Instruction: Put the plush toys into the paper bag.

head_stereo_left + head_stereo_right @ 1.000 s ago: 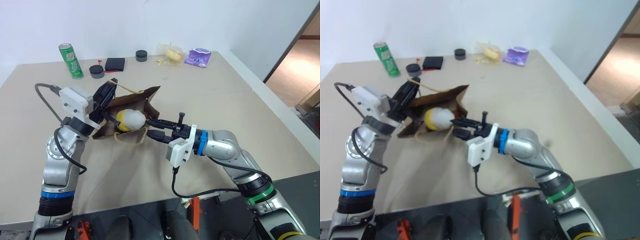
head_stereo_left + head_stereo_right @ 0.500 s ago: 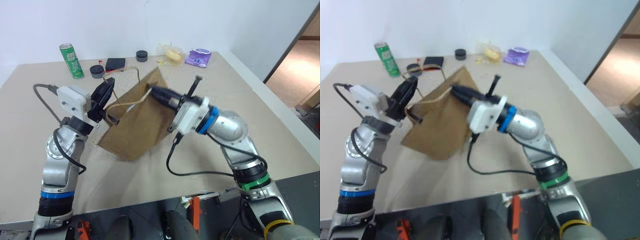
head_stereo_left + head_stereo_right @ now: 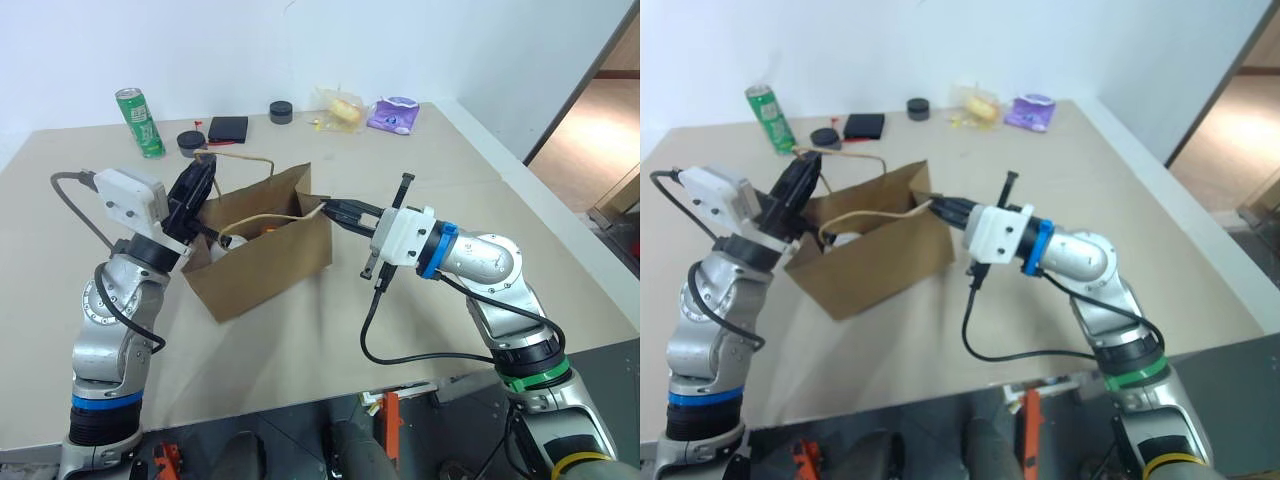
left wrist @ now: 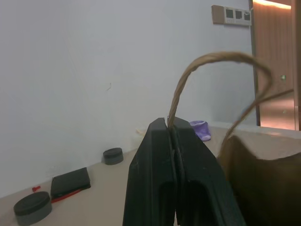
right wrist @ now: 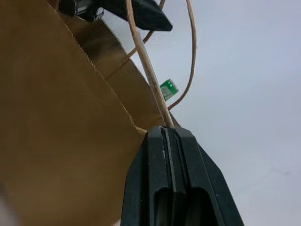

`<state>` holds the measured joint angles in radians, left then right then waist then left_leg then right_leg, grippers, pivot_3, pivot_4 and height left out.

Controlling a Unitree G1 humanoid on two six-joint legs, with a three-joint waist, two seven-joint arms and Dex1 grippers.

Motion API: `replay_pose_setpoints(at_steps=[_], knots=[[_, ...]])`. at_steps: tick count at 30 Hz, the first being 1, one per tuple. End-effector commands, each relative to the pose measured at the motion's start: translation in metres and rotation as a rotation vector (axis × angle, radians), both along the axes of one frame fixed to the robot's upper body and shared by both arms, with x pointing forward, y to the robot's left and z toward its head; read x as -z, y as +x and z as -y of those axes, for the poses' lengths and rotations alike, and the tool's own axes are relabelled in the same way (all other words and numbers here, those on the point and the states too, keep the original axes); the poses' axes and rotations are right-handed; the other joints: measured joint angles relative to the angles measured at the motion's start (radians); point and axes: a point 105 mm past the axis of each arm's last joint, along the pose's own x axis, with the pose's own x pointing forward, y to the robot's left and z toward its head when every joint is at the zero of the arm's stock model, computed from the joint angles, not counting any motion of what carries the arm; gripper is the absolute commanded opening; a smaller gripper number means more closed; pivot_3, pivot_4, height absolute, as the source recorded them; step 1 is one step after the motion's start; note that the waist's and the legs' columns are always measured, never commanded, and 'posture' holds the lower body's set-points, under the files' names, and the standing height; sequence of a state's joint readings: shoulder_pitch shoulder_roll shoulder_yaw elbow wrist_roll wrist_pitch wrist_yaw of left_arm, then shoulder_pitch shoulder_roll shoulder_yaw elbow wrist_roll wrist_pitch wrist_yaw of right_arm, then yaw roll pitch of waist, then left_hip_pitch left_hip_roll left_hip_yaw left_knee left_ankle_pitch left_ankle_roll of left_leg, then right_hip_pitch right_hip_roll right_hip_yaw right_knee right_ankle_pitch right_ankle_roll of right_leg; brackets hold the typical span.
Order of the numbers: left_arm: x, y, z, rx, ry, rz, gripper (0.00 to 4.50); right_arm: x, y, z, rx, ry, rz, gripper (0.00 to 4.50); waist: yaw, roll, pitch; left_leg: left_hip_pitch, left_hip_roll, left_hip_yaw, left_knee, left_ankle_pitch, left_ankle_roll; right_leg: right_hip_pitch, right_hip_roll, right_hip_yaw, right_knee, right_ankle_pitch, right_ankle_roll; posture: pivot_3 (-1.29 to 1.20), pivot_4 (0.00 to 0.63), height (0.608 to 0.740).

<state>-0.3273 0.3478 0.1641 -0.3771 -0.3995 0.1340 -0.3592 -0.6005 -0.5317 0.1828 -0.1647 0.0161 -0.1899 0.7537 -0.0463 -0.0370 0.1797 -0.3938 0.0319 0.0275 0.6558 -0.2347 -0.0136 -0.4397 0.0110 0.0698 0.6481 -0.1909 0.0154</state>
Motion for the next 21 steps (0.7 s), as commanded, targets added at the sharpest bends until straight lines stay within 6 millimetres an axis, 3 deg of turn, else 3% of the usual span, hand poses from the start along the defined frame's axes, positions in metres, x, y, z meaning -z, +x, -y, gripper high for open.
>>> replay_pose_setpoints(at_steps=[1, 2, 3, 5, 8, 9, 10, 12, 16, 21], knots=[[-0.007, -0.005, 0.007, 0.049, -0.008, 0.013, 0.00, -0.012, -0.003, 0.002, 0.002, 0.010, 0.028, 0.06, 0.000, 0.000, 0.000, 0.000, 0.000, 0.000, 0.000, 0.000, 0.000, 0.000, 0.000, 0.000, 0.000, 0.000, 0.000, 0.00, 0.150, 0.740], [-0.004, -0.005, 0.008, 0.073, -0.020, -0.016, 0.00, -0.013, -0.003, 0.003, 0.001, 0.016, 0.021, 0.64, 0.000, 0.000, 0.000, 0.000, 0.000, 0.000, 0.000, 0.000, 0.000, 0.000, 0.000, 0.000, 0.000, 0.000, 0.000, 0.00, 0.150, 0.740], [-0.001, -0.004, 0.010, 0.096, -0.032, -0.045, 0.58, -0.012, -0.003, 0.004, 0.000, 0.017, 0.003, 0.94, 0.000, 0.000, 0.000, 0.000, 0.000, 0.000, 0.000, 0.000, 0.000, 0.000, 0.000, 0.000, 0.000, 0.000, 0.000, 0.00, 0.150, 0.740], [0.003, -0.005, 0.012, 0.137, -0.047, -0.088, 1.32, -0.013, -0.003, 0.005, 0.001, 0.030, -0.015, 1.84, 0.000, 0.000, 0.000, 0.000, 0.000, 0.000, 0.000, 0.000, 0.000, 0.000, 0.000, 0.000, 0.000, 0.000, 0.000, 0.00, 0.150, 0.740], [0.007, -0.009, 0.014, 0.189, -0.044, -0.134, 2.90, -0.014, -0.003, 0.007, -0.001, 0.065, -0.057, 3.40, 0.000, 0.000, 0.000, 0.000, 0.000, 0.000, 0.000, 0.000, 0.000, 0.000, 0.000, 0.000, 0.000, 0.000, 0.000, 0.00, 0.150, 0.740], [0.008, -0.010, 0.014, 0.207, -0.043, -0.153, 3.19, -0.015, -0.004, 0.008, -0.004, 0.079, -0.076, 3.74, 0.000, 0.000, 0.000, 0.000, 0.000, 0.000, 0.000, 0.000, 0.000, 0.000, 0.000, 0.000, 0.000, 0.000, 0.000, 0.00, 0.150, 0.740], [0.009, -0.011, 0.013, 0.223, -0.044, -0.174, 3.84, -0.017, -0.004, 0.009, -0.007, 0.108, -0.103, 4.32, 0.000, 0.000, 0.000, 0.000, 0.000, 0.000, 0.000, 0.000, 0.000, 0.000, 0.000, 0.000, 0.000, 0.000, 0.000, 0.00, 0.150, 0.740], [0.010, -0.012, 0.011, 0.255, -0.041, -0.213, 4.43, -0.023, -0.005, 0.015, -0.007, 0.178, -0.178, 4.50, 0.000, 0.000, 0.000, 0.000, 0.000, -0.001, 0.000, 0.000, 0.000, 0.000, 0.000, 0.000, 0.000, 0.000, 0.000, 0.00, 0.150, 0.740], [0.005, -0.012, 0.000, 0.293, -0.075, -0.285, 4.43, -0.024, -0.005, 0.029, -0.001, 0.279, -0.362, 4.50, 0.000, 0.000, 0.000, 0.000, 0.001, -0.001, 0.000, 0.000, 0.000, 0.000, 0.000, -0.001, 0.000, 0.000, 0.000, 0.00, 0.150, 0.740], [0.003, -0.018, -0.016, 0.362, -0.085, -0.375, 4.43, 0.005, -0.022, 0.027, -0.081, 0.307, -0.743, 4.50, 0.000, -0.001, 0.000, 0.000, 0.001, -0.001, 0.000, 0.000, 0.000, 0.000, 0.000, -0.001, 0.000, 0.000, 0.000, 0.00, 0.150, 0.740]])
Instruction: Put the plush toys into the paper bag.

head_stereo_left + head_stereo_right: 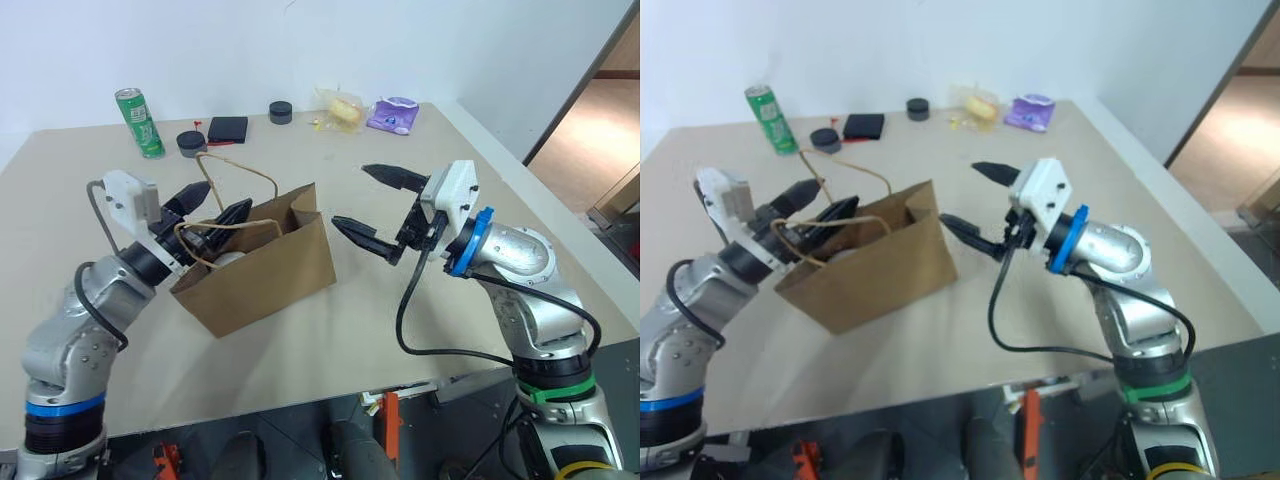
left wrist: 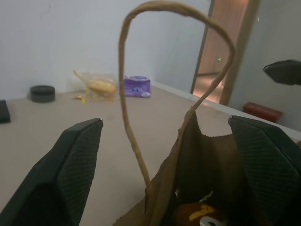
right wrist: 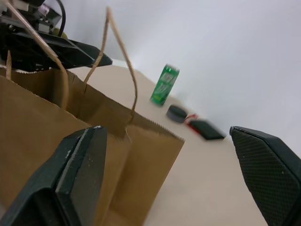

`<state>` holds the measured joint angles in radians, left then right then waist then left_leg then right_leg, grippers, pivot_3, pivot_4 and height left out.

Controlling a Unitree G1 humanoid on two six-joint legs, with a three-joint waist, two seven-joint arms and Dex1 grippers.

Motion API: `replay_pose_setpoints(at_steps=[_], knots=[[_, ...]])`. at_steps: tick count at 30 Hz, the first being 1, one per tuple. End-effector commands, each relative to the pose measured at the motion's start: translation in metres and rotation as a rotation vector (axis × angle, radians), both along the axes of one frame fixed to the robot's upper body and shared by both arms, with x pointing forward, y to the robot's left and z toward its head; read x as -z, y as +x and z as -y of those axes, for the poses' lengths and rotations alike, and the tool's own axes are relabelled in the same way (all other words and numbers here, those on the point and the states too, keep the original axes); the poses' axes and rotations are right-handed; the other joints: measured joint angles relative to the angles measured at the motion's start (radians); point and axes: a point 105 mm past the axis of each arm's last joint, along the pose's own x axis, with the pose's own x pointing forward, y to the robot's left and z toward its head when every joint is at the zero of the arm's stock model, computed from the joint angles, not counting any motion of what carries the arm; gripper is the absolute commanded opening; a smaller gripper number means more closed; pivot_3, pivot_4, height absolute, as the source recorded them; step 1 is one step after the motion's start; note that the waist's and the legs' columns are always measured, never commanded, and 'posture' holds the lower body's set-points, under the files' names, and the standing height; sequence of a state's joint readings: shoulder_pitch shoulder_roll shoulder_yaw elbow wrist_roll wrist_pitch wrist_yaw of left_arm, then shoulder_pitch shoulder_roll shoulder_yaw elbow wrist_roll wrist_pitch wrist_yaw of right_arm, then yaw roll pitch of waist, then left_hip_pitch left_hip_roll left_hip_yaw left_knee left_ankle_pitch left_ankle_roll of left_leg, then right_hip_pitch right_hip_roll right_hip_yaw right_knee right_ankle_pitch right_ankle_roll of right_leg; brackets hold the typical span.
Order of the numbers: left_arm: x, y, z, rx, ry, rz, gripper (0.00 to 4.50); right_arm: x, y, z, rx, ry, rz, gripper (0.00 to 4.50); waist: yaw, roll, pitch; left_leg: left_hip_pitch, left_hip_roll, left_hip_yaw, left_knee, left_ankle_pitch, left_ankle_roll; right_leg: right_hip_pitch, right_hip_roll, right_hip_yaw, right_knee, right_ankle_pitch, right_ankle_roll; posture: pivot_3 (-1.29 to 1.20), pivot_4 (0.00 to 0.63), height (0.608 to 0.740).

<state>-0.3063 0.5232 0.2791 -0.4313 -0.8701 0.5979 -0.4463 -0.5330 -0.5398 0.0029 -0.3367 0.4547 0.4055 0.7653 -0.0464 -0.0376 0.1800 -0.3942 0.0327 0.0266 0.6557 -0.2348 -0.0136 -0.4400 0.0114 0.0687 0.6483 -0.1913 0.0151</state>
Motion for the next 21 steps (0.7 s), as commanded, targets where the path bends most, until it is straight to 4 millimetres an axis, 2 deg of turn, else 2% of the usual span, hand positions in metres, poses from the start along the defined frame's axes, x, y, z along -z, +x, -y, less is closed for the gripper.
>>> replay_pose_setpoints(at_steps=[1, 6, 10, 14, 21], knots=[[-0.017, -0.006, -0.018, 0.038, -0.014, -0.002, 4.43, 0.015, -0.027, -0.006, -0.139, 0.030, -0.246, 4.50, 0.000, 0.000, 0.000, 0.000, 0.000, 0.000, 0.000, 0.000, 0.000, 0.000, 0.000, 0.000, 0.000, 0.000, 0.000, 0.00, 0.150, 0.740], [-0.025, -0.004, -0.012, 0.096, -0.075, -0.016, 4.43, 0.030, -0.036, -0.024, -0.164, 0.003, -0.307, 4.50, -0.001, 0.000, 0.000, 0.000, 0.000, 0.000, -0.001, 0.000, 0.000, -0.001, 0.001, 0.000, 0.000, -0.001, -0.001, 0.00, 0.150, 0.740], [-0.028, -0.001, 0.002, 0.076, -0.043, 0.042, 4.43, 0.029, -0.035, -0.031, -0.160, 0.015, -0.290, 4.50, 0.000, -0.001, 0.000, 0.000, -0.001, 0.000, 0.000, 0.000, 0.000, 0.000, 0.000, 0.001, 0.000, -0.001, 0.000, 0.00, 0.150, 0.740], [-0.018, -0.007, 0.010, 0.137, -0.039, 0.000, 4.43, 0.025, -0.033, -0.029, -0.144, 0.026, -0.280, 4.50, -0.001, -0.001, 0.000, -0.001, -0.001, 0.000, 0.000, 0.000, 0.000, -0.001, 0.000, 0.001, 0.000, -0.001, 0.000, 0.00, 0.150, 0.740], [-0.026, 0.003, -0.019, 0.087, -0.017, -0.014, 4.43, 0.025, -0.032, -0.024, -0.132, 0.020, -0.278, 4.50, -0.001, -0.001, 0.000, -0.001, -0.001, -0.001, -0.001, 0.000, 0.000, -0.001, 0.001, 0.000, 0.000, -0.001, 0.000, 0.00, 0.150, 0.740]])
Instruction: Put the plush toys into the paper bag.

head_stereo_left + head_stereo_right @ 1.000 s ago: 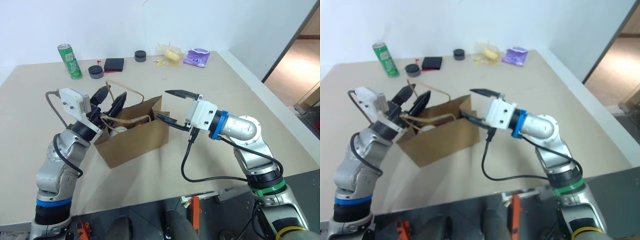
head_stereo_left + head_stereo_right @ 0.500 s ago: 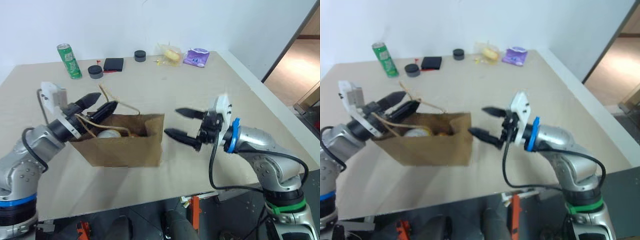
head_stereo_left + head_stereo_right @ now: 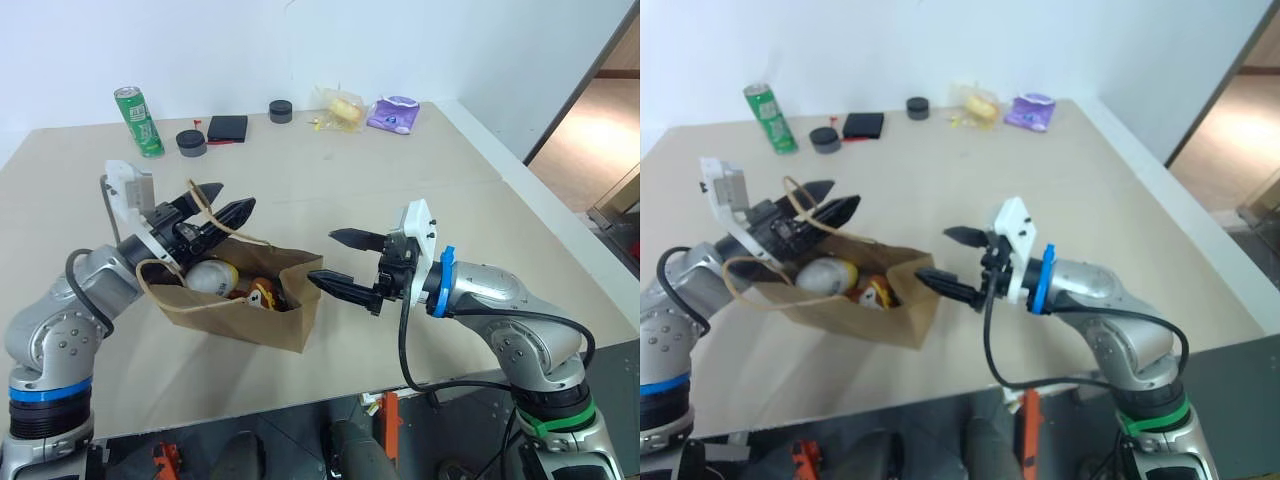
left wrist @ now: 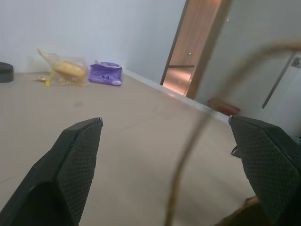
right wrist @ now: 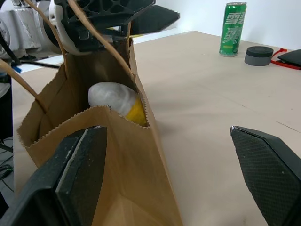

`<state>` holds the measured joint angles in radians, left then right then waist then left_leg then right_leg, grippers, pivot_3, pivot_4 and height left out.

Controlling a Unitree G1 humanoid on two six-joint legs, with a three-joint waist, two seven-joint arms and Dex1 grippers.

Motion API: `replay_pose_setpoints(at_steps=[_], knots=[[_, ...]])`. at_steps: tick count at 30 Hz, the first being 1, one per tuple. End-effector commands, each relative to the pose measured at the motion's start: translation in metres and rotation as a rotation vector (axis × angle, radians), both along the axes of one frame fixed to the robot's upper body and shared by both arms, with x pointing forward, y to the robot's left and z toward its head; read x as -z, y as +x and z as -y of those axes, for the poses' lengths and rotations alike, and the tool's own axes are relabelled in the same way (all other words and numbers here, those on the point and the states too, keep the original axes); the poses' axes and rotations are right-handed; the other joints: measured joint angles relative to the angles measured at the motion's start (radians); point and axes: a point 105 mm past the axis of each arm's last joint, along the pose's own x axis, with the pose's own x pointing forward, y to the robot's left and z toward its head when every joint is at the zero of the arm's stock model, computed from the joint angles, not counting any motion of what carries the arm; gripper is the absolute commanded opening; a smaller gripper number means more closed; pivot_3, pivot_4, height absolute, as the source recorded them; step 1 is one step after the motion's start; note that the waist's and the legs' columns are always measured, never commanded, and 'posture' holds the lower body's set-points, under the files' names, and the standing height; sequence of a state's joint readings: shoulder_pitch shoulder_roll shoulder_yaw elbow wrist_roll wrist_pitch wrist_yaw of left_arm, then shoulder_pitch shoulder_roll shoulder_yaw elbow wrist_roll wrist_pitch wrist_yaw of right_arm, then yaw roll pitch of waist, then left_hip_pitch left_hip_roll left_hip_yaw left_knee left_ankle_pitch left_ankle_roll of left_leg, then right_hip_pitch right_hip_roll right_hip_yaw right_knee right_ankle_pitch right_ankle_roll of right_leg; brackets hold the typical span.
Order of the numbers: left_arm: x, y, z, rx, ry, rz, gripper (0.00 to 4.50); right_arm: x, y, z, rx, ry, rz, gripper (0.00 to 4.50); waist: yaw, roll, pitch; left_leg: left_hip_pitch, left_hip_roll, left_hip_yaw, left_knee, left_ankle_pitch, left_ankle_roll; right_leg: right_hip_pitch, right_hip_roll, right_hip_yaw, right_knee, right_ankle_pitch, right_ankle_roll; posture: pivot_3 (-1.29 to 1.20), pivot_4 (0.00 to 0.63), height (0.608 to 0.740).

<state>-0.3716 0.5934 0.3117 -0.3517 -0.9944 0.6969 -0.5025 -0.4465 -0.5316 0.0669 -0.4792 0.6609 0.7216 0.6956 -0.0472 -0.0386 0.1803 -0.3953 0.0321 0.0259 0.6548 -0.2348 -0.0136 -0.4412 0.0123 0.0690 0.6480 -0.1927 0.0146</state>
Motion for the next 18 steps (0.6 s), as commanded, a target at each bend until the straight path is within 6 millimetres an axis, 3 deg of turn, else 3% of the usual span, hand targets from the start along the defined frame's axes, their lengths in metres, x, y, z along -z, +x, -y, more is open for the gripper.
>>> replay_pose_setpoints(at_steps=[1, 10, 14, 18], knots=[[-0.022, 0.003, -0.021, -0.037, -0.010, 0.049, 4.43, -0.016, -0.004, 0.002, -0.004, 0.022, 0.071, 4.50, 0.000, 0.000, 0.000, 0.000, 0.000, 0.000, 0.000, 0.000, 0.000, 0.000, 0.000, 0.000, 0.000, 0.000, 0.000, 0.00, 0.150, 0.740], [-0.045, 0.005, -0.061, 0.010, -0.058, 0.020, 4.43, -0.023, -0.005, 0.001, -0.040, 0.058, 0.064, 4.50, -0.001, -0.001, 0.001, -0.001, 0.000, 0.000, 0.000, 0.000, 0.000, -0.001, 0.000, 0.000, 0.000, -0.001, 0.000, 0.00, 0.150, 0.740], [-0.037, -0.011, -0.069, 0.171, 0.044, -0.035, 4.43, -0.026, -0.009, 0.003, -0.077, 0.069, 0.034, 4.50, -0.001, -0.001, 0.001, -0.001, 0.000, 0.000, -0.001, 0.000, 0.000, -0.002, 0.000, -0.001, 0.000, -0.002, -0.002, 0.00, 0.150, 0.740], [-0.031, -0.004, -0.082, 0.185, 0.149, -0.048, 4.43, -0.024, -0.007, 0.007, -0.069, 0.048, 0.034, 4.50, 0.000, -0.001, 0.001, -0.001, 0.000, 0.000, -0.002, 0.000, 0.000, -0.002, -0.001, -0.002, 0.000, -0.006, -0.008, 0.00, 0.150, 0.740]])
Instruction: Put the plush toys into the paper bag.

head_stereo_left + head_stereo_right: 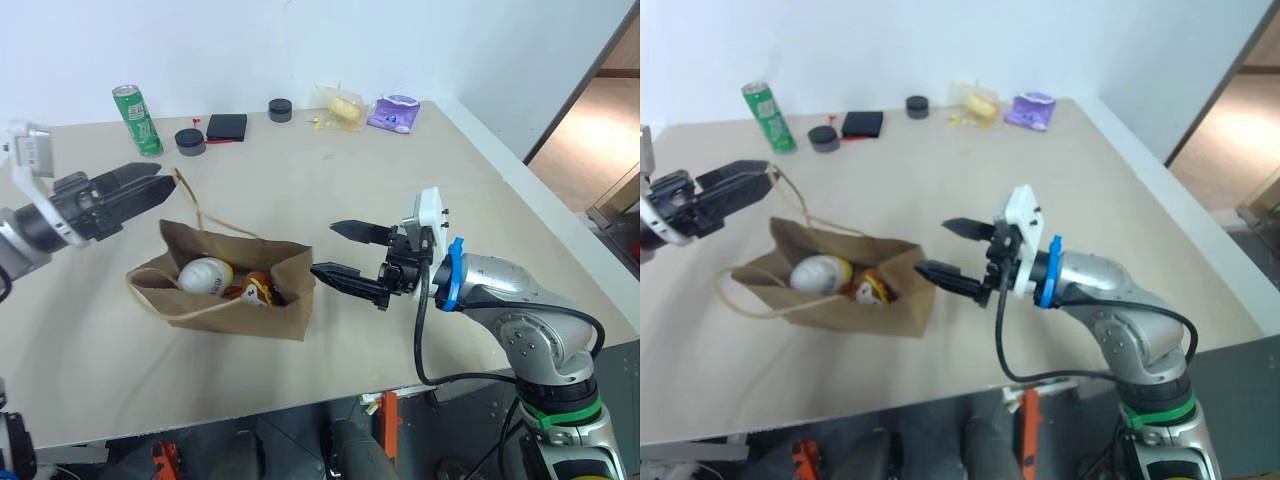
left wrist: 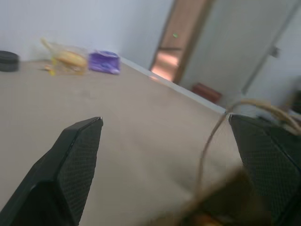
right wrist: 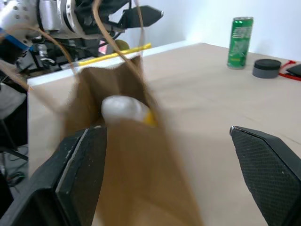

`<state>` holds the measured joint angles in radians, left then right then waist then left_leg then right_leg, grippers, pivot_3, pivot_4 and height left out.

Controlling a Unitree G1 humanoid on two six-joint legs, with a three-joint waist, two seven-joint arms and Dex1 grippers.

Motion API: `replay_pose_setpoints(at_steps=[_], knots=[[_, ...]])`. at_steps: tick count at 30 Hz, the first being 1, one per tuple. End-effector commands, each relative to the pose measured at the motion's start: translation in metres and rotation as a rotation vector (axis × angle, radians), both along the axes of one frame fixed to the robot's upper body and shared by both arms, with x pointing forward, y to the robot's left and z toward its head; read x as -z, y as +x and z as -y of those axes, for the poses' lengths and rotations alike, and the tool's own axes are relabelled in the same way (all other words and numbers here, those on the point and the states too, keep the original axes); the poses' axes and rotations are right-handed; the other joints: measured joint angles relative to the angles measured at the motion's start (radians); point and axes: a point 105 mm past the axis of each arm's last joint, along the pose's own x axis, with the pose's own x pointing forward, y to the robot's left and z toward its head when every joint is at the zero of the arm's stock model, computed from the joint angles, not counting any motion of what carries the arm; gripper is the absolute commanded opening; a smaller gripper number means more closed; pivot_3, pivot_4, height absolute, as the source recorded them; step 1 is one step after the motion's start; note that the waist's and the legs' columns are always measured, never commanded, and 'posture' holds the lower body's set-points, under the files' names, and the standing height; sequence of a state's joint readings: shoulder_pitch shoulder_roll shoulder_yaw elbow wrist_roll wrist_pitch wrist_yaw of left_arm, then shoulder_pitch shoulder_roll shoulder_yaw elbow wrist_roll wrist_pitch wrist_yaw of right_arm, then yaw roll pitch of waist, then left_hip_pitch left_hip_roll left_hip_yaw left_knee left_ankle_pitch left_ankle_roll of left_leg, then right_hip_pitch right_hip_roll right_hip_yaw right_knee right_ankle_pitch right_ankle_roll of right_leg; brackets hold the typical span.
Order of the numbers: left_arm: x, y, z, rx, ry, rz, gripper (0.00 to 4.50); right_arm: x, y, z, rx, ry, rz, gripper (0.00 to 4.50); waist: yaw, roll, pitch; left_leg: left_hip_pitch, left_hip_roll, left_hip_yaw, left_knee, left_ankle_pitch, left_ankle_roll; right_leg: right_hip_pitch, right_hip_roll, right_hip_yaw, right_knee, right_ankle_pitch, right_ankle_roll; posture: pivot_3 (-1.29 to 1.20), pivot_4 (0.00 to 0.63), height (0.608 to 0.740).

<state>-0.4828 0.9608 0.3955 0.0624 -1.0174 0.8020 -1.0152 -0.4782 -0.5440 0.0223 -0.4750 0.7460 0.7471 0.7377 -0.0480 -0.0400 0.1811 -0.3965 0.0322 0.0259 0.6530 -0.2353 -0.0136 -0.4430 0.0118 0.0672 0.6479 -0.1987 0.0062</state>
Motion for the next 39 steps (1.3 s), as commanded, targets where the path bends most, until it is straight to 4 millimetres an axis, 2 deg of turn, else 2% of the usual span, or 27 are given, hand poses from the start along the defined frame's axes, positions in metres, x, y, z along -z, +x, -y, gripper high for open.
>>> replay_pose_setpoints(at_steps=[1, 5, 7, 10, 12, 14, 15, 18, 22, 28, 34, 39], knots=[[-0.009, 0.006, -0.009, 0.015, 0.047, 0.048, 4.43, -0.010, -0.001, 0.005, 0.001, 0.004, 0.041, 4.50, 0.003, 0.000, 0.000, 0.000, 0.000, 0.000, 0.000, 0.000, 0.000, 0.000, 0.000, 0.000, 0.000, 0.000, 0.000, 0.00, 0.150, 0.740], [-0.015, 0.009, -0.001, 0.066, 0.014, 0.050, 4.43, -0.011, -0.002, 0.006, 0.011, 0.003, 0.047, 4.50, 0.003, -0.003, 0.001, -0.002, 0.000, -0.003, 0.001, 0.000, 0.000, 0.000, 0.000, -0.003, 0.000, 0.000, 0.000, 0.00, 0.150, 0.740], [-0.003, 0.002, 0.006, 0.122, 0.049, 0.017, 4.43, -0.007, -0.006, 0.006, 0.003, -0.017, 0.034, 4.50, 0.002, -0.003, 0.001, -0.002, 0.000, -0.002, 0.001, 0.000, 0.000, 0.000, -0.001, -0.002, 0.000, 0.002, 0.005, 0.00, 0.150, 0.740], [0.009, -0.003, -0.001, 0.152, 0.081, -0.050, 4.43, 0.007, -0.026, 0.008, -0.084, -0.109, -0.034, 4.50, 0.001, -0.003, 0.001, -0.003, 0.000, -0.001, 0.001, -0.003, 0.001, -0.001, -0.001, -0.001, 0.000, -0.001, 0.006, 0.00, 0.150, 0.740], [0.013, -0.002, -0.007, 0.153, 0.116, -0.059, 4.50, 0.013, -0.045, 0.013, -0.163, -0.140, -0.109, 3.96, 0.002, -0.003, 0.001, -0.004, 0.001, -0.003, 0.001, -0.004, 0.001, -0.002, -0.001, -0.003, 0.000, -0.003, 0.006, 0.00, 0.150, 0.740], [0.016, -0.004, -0.010, 0.184, 0.155, -0.069, 4.50, 0.018, -0.058, 0.016, -0.221, -0.165, -0.155, 3.20, 0.002, -0.003, 0.001, -0.005, 0.001, -0.006, 0.001, -0.005, 0.001, -0.002, 0.000, -0.006, 0.000, -0.004, 0.005, 0.00, 0.150, 0.740], [0.017, -0.005, -0.010, 0.196, 0.166, -0.074, 4.50, 0.019, -0.061, 0.016, -0.233, -0.171, -0.163, 2.62, 0.002, -0.003, 0.001, -0.005, 0.001, -0.007, 0.001, -0.005, 0.001, -0.002, 0.000, -0.007, 0.000, -0.004, 0.005, 0.00, 0.150, 0.740], [0.028, -0.008, -0.014, 0.225, 0.232, -0.102, 4.50, 0.022, -0.063, 0.009, -0.241, -0.165, -0.167, 1.29, 0.002, -0.003, 0.001, -0.005, 0.001, -0.008, 0.001, -0.005, 0.002, -0.001, 0.000, -0.008, 0.001, -0.004, 0.004, 0.00, 0.150, 0.740], [0.034, -0.011, -0.018, 0.264, 0.250, -0.117, 4.50, 0.025, -0.063, 0.001, -0.257, -0.144, -0.183, 0.02, 0.002, -0.003, 0.001, -0.004, 0.001, -0.008, 0.002, -0.005, 0.001, -0.001, 0.000, -0.008, 0.001, -0.004, 0.004, 0.00, 0.150, 0.740], [0.031, -0.017, -0.018, 0.304, 0.255, -0.117, 4.50, 0.029, -0.059, -0.003, -0.253, -0.132, -0.197, 0.02, 0.002, -0.003, 0.001, -0.006, 0.001, -0.009, 0.002, -0.005, 0.001, -0.001, -0.001, -0.008, 0.001, -0.004, 0.004, 0.00, 0.150, 0.740], [0.039, -0.028, -0.015, 0.342, 0.295, -0.152, 4.50, 0.029, -0.057, -0.006, -0.252, -0.108, -0.198, 0.02, 0.002, -0.003, 0.001, -0.006, 0.002, -0.010, 0.002, -0.005, 0.002, -0.001, 0.000, -0.010, 0.001, -0.004, 0.004, 0.00, 0.150, 0.740], [0.033, -0.021, -0.018, 0.322, 0.309, -0.123, 4.50, 0.032, -0.051, -0.016, -0.244, -0.084, -0.213, 0.02, 0.003, -0.003, 0.001, -0.006, 0.002, -0.011, 0.003, -0.005, 0.001, -0.001, 0.000, -0.011, 0.002, -0.004, 0.004, 0.00, 0.150, 0.740]])
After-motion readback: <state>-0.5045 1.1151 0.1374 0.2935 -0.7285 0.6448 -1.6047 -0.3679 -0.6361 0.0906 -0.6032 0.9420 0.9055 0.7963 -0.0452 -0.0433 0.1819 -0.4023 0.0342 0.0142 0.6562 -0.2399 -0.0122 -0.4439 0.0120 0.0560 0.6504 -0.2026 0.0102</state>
